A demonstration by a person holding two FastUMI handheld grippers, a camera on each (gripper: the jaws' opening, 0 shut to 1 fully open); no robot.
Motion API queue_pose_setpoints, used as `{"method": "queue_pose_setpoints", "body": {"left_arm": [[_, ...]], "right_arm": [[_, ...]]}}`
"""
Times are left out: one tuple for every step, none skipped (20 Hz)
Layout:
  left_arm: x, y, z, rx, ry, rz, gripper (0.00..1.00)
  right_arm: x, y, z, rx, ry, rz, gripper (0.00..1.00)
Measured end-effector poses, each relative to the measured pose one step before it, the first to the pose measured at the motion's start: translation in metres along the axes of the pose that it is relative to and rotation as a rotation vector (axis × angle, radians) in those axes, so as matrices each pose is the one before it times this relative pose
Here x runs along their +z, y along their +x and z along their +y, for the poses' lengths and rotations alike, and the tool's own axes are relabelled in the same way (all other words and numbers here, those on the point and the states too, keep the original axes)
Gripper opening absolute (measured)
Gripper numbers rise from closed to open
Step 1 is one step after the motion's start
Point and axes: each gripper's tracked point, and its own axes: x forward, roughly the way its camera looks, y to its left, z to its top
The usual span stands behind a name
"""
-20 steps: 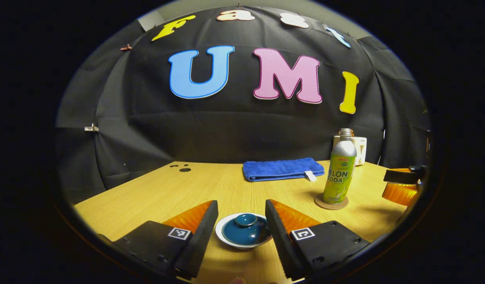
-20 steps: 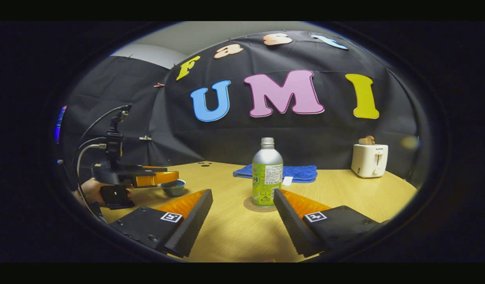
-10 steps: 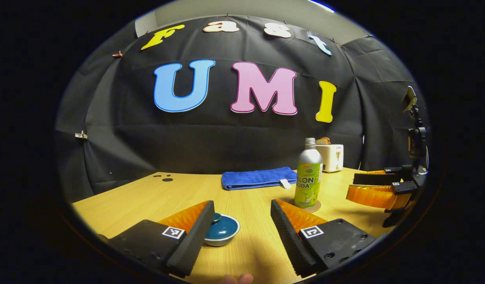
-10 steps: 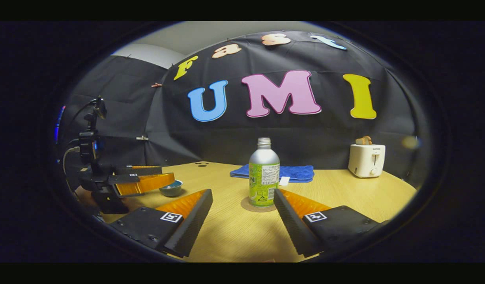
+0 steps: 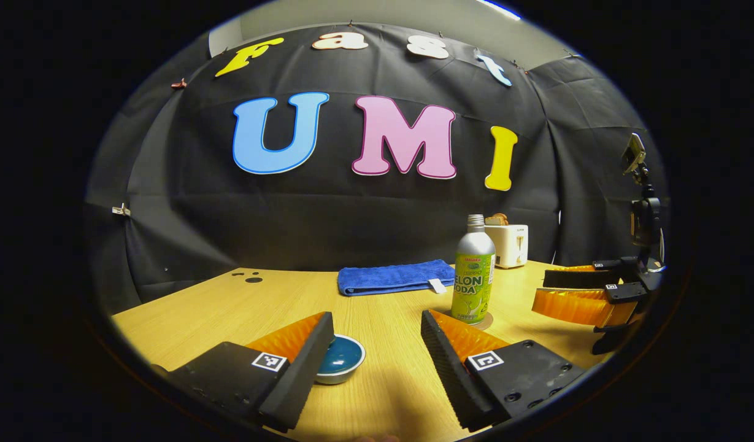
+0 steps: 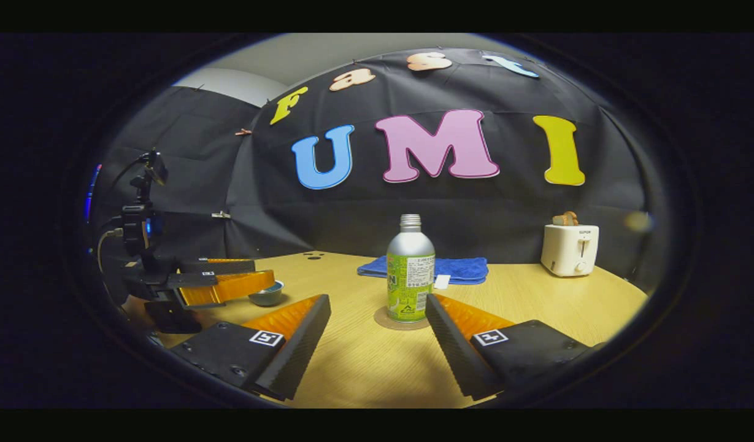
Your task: Open the teacup lid with one hand, grasp the water bottle and pour water into the teacup with the other hand; after pouring, place the water bottle on the coaster and then close the teacup lid.
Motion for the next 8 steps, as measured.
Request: {"method": "queue_pose_setpoints", "body": {"left_arm": [[0.00023,-0.00012,-0.00043,-0.00018,0.00002,-0.00015,0.92],[-0.00007,0.00008,-0.00034,-0.00299,-0.00004,-0.00034,0.92],[0.00037,0.00094,-0.00183,-0.0054,-0.00007,0.00027,0.92],[-0.00045,-0.00025,-0.0003,-0.00309,0.0002,-0.00029,0.92],[0.00047,0.0004,-0.00048,-0.00096,-0.00008,0.00025,0.92],[-0.00028,0.00009,0.00022,0.00003,-0.00015,-0.00011,0.92],[0.00007,0.00038,0.00013,0.00004,-0.00016,0.00021,0.92],[-0.00024,-0.00021,-0.00004,0.00002,-0.00004,-0.00007,0.92]], "right_arm": [[0.00035,-0.00022,0.00052,0.00268,0.00079,-0.00081,0.96],[-0.00066,-0.00009,0.00155,0.00515,-0.0006,0.00079,0.96],[-0.00018,-0.00036,0.0005,0.00308,0.00053,-0.00008,0.96],[0.00043,-0.00013,0.00055,0.00028,-0.00005,0.00005,0.96],[-0.00006,-0.00016,0.00051,-0.00011,-0.00007,-0.00005,0.96],[0.00027,0.00044,-0.00047,0.00003,0.00021,0.00027,0.96],[0.00026,-0.00007,0.00022,-0.00015,-0.00022,-0.00001,0.96],[-0.00027,0.00041,-0.00025,0.00017,0.00007,0.0,0.96]]}}
